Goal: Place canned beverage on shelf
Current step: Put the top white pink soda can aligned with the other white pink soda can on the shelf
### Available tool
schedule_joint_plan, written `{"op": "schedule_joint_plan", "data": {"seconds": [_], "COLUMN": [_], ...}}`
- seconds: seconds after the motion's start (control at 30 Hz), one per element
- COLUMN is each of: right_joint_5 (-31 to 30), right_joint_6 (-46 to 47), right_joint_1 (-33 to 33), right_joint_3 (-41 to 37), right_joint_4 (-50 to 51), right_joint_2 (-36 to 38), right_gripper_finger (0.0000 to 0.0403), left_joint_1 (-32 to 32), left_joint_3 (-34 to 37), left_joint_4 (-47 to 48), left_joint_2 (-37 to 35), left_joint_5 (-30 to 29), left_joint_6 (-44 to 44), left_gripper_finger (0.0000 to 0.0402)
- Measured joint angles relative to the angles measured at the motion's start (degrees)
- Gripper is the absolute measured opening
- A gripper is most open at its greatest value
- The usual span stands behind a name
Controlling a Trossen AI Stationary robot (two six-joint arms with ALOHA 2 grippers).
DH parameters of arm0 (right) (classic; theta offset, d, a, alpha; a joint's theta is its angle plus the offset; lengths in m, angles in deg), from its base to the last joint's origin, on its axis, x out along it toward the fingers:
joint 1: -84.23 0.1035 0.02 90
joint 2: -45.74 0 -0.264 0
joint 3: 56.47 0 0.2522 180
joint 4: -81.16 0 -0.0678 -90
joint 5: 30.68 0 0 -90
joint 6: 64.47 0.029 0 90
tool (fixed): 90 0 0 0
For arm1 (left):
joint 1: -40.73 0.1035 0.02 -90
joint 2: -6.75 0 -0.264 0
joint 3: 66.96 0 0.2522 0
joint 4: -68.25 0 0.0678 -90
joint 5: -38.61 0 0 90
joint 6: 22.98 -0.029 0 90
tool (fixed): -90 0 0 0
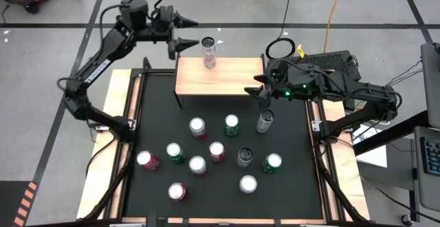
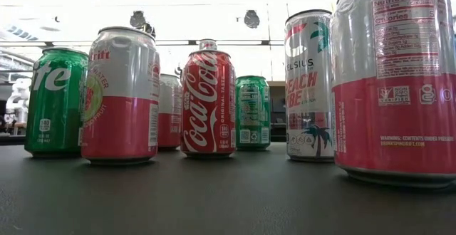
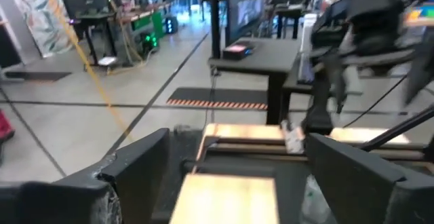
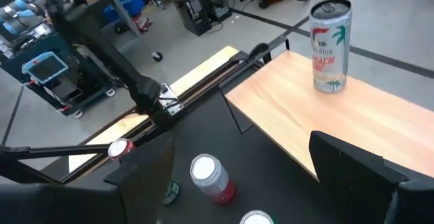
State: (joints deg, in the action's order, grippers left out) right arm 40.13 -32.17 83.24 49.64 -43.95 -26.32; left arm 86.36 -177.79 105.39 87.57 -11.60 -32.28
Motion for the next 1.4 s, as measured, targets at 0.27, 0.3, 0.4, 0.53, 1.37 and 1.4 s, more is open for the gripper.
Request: {"op": "schedule_joint_plan", "data": {"seconds": [0.27, 0.3, 0.4, 0.53, 1.37, 1.4], "right_joint_5": [7.32, 8.99, 13.22, 15.02, 14.89, 14.89], "right_joint_6": [3.01, 3.54, 6.2, 9.65, 11.87, 11.15], "right_joint_1": [0.35, 0.35, 1.02, 3.26, 10.65, 10.87], "right_joint_3": [0.0, 0.0, 0.0, 0.0, 0.0, 0.0], "right_joint_4": [2.87, 3.06, 4.8, 8.77, 27.34, 27.34], "right_joint_2": [0.0, 0.0, 0.02, 0.02, 0.04, 0.04], "right_gripper_finger": [0.032, 0.032, 0.032, 0.032, 0.032, 0.032], "left_joint_1": [-11.03, -12.34, -16.21, -20.77, -34.19, -34.19], "left_joint_3": [0.02, 0.02, 0.04, 0.07, 0.1, 0.1], "left_joint_4": [3.04, 4.36, 8.8, 12.29, 15.02, 16.17], "left_joint_2": [-4.53, -4.83, -5.34, -5.4, -5.05, -5.05], "left_joint_5": [-5.06, -5.94, -7.75, -8.78, -30.83, -30.85], "left_joint_6": [3.04, 3.04, 3.41, 8.98, 27.94, 29.28], "left_gripper_finger": [0.0303, 0.0301, 0.0294, 0.0292, 0.0292, 0.0292]}}
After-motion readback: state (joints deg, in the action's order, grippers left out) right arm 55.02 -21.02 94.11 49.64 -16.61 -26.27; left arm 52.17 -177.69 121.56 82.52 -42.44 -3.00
